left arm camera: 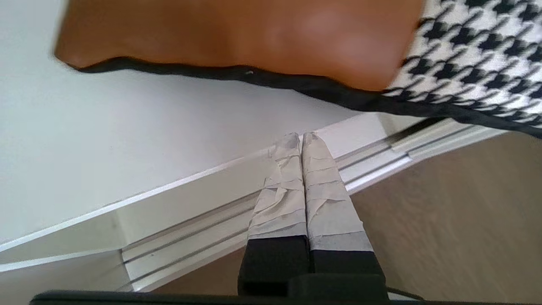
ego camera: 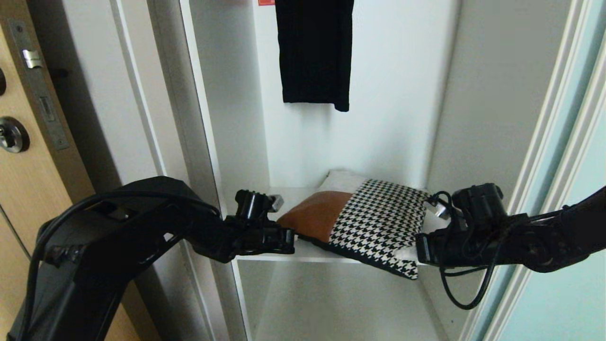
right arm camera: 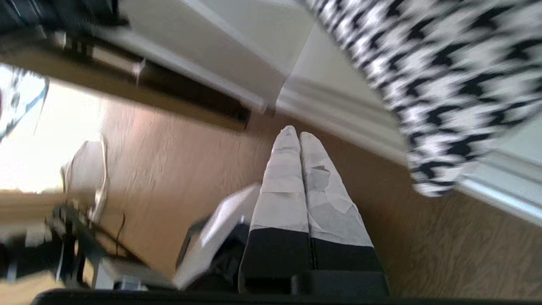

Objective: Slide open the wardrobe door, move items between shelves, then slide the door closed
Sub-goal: Place the pillow on the higher shelf

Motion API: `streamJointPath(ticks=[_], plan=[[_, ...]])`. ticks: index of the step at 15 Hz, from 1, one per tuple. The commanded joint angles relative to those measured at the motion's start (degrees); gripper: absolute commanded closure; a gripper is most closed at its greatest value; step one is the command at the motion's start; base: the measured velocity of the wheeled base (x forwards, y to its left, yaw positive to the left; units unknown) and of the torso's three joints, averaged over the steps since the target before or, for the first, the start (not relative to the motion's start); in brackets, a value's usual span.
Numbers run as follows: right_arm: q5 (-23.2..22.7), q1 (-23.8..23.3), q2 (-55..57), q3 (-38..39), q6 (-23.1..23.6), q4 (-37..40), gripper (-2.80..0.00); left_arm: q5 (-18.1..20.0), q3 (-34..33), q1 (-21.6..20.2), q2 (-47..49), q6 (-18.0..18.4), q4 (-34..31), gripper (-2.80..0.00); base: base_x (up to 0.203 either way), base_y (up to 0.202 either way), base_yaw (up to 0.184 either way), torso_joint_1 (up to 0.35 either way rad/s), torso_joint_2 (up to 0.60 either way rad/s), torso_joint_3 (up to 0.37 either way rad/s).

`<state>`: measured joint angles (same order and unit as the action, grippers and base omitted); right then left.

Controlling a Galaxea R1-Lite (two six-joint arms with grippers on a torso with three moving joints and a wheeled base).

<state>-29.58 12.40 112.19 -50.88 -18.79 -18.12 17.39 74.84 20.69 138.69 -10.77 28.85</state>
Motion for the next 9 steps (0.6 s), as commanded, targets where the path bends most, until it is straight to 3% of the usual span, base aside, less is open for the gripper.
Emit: streamJointPath(ticks=[1,6,9], plan=[[-0.71,0.91,3.11,0.60,1.45,0.39,0.00,0.10,0.04,0.05,0.27,-0.15,0.16,0.00,0.000,0.000,0.000,0.000,0.00,0.000],[0.79,1.24,9.60,-0.53,2.44,0.73,0.00,-0.03,-0.21,0.05,0.62,-0.12,0.24,0.00,0.000,0.000,0.000,0.000,0.00,0.000],[5.99,1.30,14.30,-6.27,1.89,0.97,0.00,0.10,-0.28,0.05,-0.05,-0.11,0.37,0.00,0.000,0.000,0.000,0.000,0.00,0.000]])
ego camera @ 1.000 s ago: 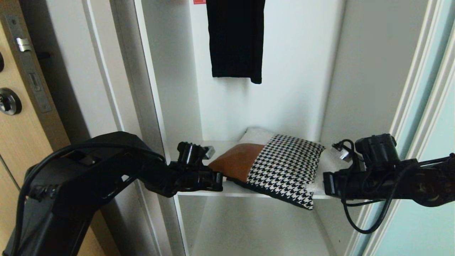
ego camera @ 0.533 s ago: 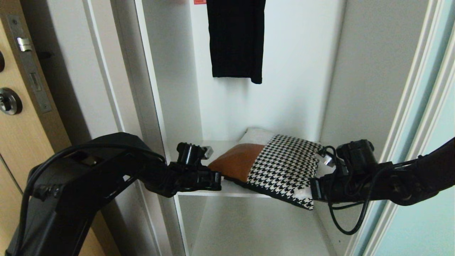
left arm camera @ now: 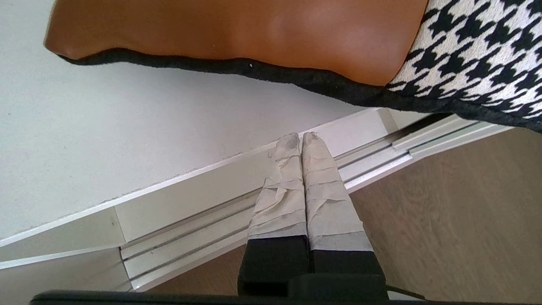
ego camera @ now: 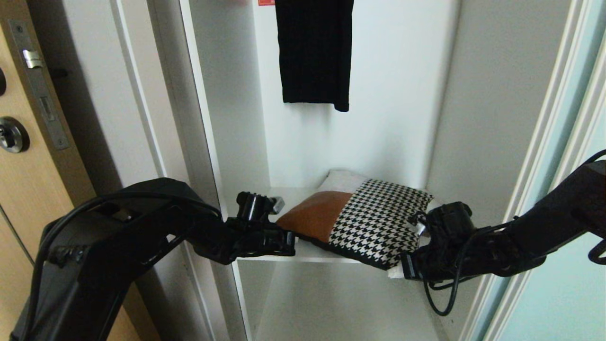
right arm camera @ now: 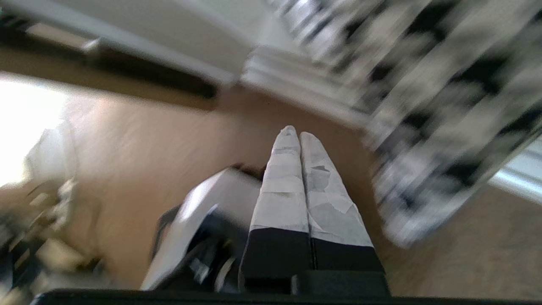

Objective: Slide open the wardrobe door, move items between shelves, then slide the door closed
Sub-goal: Place the pillow on the higher shelf

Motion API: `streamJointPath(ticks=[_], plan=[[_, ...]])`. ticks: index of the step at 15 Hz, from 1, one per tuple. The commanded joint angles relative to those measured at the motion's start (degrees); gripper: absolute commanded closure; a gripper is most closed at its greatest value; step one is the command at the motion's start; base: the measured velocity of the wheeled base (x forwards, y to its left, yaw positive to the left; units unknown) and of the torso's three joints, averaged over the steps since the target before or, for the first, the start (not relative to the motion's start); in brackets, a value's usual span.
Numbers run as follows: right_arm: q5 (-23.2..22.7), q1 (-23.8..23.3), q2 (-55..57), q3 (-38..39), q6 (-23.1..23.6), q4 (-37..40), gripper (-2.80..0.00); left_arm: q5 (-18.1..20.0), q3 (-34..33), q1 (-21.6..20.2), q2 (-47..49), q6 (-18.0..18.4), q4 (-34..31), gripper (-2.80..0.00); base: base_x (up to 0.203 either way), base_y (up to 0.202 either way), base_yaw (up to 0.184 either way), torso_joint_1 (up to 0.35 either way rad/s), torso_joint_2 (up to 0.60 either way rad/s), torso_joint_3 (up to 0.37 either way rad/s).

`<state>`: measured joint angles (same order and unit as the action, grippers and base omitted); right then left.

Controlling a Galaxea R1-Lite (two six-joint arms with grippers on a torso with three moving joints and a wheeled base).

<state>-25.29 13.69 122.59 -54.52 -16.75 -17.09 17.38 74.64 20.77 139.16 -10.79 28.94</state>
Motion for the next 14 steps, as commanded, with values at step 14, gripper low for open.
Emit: streamJointPath(ticks=[14], plan=[[10.55,-6.27,17.46,-33.91,-8.80,8.40,0.00,1.55,-4.24,-0.29,-2.68,-0.46,5.60,0.00,0.000,0.000,0.000,0.000,0.00,0.000]])
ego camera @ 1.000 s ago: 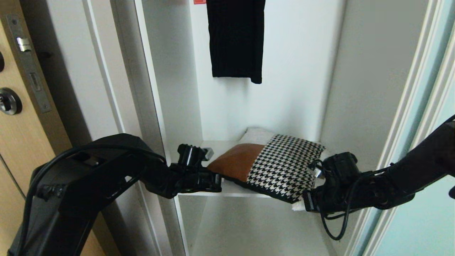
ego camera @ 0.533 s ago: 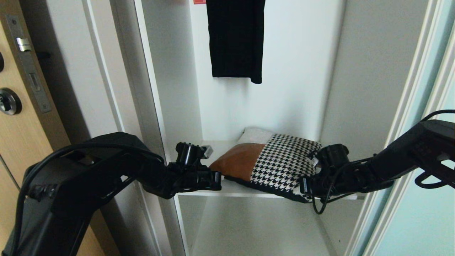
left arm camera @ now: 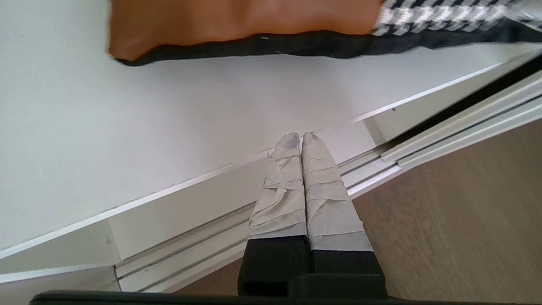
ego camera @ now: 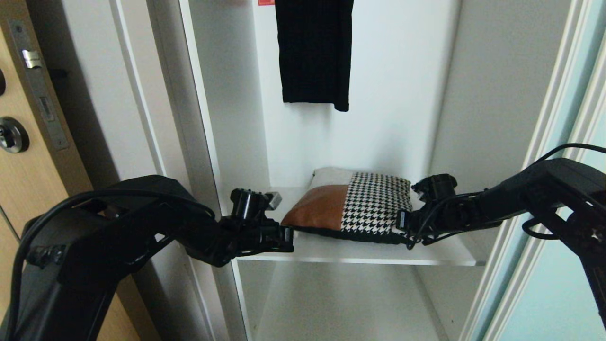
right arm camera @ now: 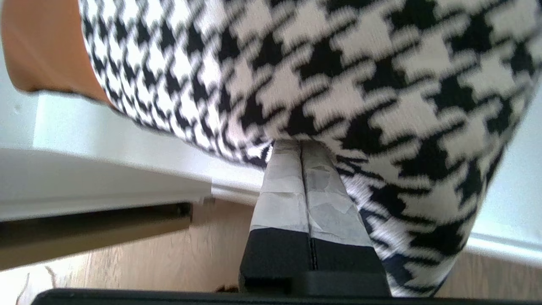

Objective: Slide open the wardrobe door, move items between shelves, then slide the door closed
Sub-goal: Place the pillow on the higher shelf

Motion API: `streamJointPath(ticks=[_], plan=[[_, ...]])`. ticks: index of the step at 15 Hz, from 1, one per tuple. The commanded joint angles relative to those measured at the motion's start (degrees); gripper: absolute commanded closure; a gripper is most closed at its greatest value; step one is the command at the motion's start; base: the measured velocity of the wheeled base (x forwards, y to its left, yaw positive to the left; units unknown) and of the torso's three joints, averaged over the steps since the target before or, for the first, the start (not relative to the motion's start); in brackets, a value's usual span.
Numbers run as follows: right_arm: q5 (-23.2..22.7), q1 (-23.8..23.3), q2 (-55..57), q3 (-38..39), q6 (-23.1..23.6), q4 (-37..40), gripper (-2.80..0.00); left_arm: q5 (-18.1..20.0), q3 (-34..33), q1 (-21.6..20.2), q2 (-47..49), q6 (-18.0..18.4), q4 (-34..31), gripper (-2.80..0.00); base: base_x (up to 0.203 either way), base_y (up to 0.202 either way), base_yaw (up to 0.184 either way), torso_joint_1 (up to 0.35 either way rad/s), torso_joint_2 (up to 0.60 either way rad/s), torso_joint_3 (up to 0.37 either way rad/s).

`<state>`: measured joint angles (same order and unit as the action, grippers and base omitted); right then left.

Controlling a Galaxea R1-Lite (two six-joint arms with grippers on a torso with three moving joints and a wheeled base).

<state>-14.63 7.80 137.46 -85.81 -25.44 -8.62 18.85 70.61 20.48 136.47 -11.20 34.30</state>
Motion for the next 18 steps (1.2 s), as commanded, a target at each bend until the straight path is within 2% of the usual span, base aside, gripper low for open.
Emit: streamJointPath(ticks=[1,4,8,11,12,15,16,18], plan=[[-0.11,-1.13,3.22,-4.27,-0.09,0.18,0.00,0.05,-0.21,0.00,0.02,0.04,0.24,0.00,0.000,0.000,0.000,0.000,0.00,0.000],[-0.22,-1.90,1.24,-1.56,-0.03,0.65,0.00,0.14,-0.71,0.00,-0.30,0.37,0.53,0.00,0.000,0.000,0.000,0.000,0.00,0.000],[-1.99,-1.33,-10.94,9.93,1.47,-0.03,0.00,0.09,-8.54,0.23,-6.96,-0.17,8.44,0.00,0.000,0.000,0.000,0.000,0.00,0.000],[-3.52,-0.24,-23.37,20.38,2.43,-0.14,0.00,-0.80,-11.85,2.32,-15.51,1.00,8.42,0.00,0.000,0.000,0.000,0.000,0.00,0.000],[-3.76,0.31,-27.50,24.03,2.58,-0.21,0.00,-2.66,-12.08,3.17,-18.27,2.33,6.73,0.00,0.000,0.000,0.000,0.000,0.00,0.000],[-4.21,1.25,-38.13,33.58,2.70,-0.28,0.00,-11.58,-12.20,5.24,-26.00,4.07,1.63,0.00,0.000,0.000,0.000,0.000,0.00,0.000],[-4.21,1.42,-41.10,35.75,2.70,-0.27,0.00,-15.52,-13.15,6.30,-28.48,4.13,0.42,0.00,0.000,0.000,0.000,0.000,0.00,0.000],[-3.88,1.67,-47.25,39.78,2.63,-0.19,0.00,-26.34,-15.26,7.74,-32.05,4.22,-1.03,0.00,0.000,0.000,0.000,0.000,0.00,0.000]])
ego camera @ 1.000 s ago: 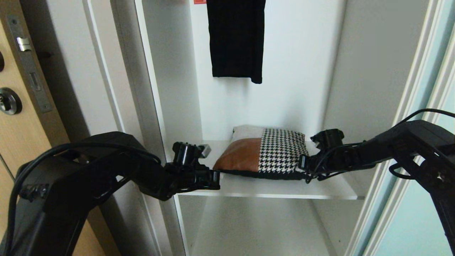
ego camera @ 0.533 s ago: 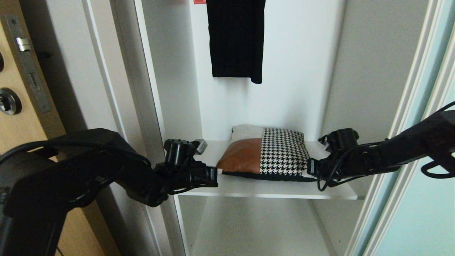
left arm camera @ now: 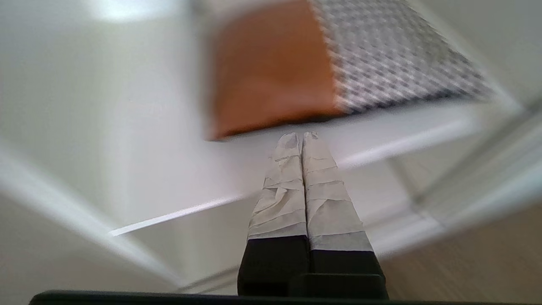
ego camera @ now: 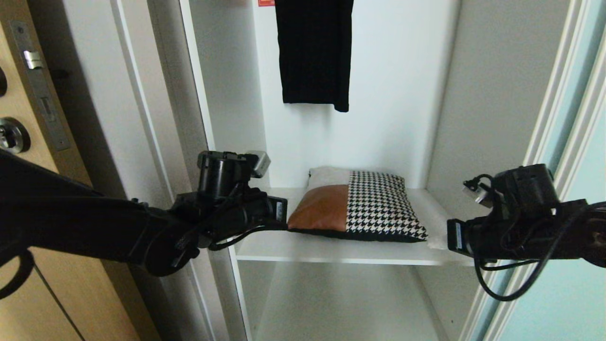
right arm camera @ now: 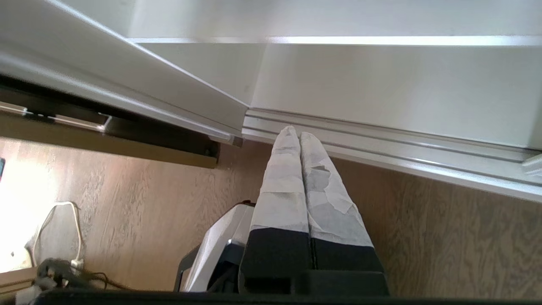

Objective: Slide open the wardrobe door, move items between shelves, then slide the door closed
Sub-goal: Place the pillow on the higher shelf

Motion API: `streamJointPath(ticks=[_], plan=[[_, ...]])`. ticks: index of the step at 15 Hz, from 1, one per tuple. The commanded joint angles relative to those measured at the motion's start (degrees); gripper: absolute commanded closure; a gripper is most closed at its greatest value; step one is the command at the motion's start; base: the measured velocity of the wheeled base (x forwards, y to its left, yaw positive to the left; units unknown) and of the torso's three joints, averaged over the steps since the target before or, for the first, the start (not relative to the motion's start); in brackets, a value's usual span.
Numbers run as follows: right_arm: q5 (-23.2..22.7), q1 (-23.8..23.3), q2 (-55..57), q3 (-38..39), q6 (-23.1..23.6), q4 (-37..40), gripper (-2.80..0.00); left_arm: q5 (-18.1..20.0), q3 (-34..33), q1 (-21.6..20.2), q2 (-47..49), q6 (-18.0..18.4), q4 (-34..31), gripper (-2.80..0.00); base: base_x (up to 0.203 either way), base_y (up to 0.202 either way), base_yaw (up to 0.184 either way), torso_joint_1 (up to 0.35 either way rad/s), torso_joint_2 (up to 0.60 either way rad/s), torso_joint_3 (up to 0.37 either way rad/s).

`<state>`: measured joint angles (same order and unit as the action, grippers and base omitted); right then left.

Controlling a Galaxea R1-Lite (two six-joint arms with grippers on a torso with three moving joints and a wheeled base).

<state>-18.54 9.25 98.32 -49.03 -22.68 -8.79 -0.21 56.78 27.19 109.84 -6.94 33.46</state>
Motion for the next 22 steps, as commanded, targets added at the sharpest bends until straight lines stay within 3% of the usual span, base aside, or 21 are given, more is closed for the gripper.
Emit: streamJointPath(ticks=[1,4,7,11,14,19,22], plan=[[0.18,0.31,-11.07,4.93,-0.12,0.17,0.00,-12.34,-2.66,1.18,-6.82,0.21,-0.12,0.00,0.000,0.000,0.000,0.000,0.00,0.000],[1.61,0.63,-21.14,12.39,0.04,-0.03,0.00,-23.36,-7.20,1.12,-14.39,2.20,-0.01,0.00,0.000,0.000,0.000,0.000,0.00,0.000],[4.50,0.67,-32.72,18.79,0.24,0.12,0.00,-28.49,-12.67,0.97,-24.15,4.03,-0.13,0.00,0.000,0.000,0.000,0.000,0.00,0.000],[7.57,0.51,-47.37,27.51,0.31,1.58,0.00,-35.98,-26.46,0.32,-37.74,4.94,0.02,0.00,0.000,0.000,0.000,0.000,0.00,0.000],[8.60,0.56,-59.28,29.48,0.50,7.39,0.00,-38.04,-32.26,-5.25,-45.84,4.86,0.03,0.00,0.000,0.000,0.000,0.000,0.00,0.000],[8.99,0.70,-78.30,31.74,1.23,18.00,0.00,-38.13,-42.22,-11.64,-59.51,4.94,-0.73,0.00,0.000,0.000,0.000,0.000,0.00,0.000],[8.92,0.68,-81.46,32.28,1.26,20.28,0.00,-37.43,-48.35,-16.66,-69.65,5.11,-4.11,0.00,0.000,0.000,0.000,0.000,0.00,0.000]])
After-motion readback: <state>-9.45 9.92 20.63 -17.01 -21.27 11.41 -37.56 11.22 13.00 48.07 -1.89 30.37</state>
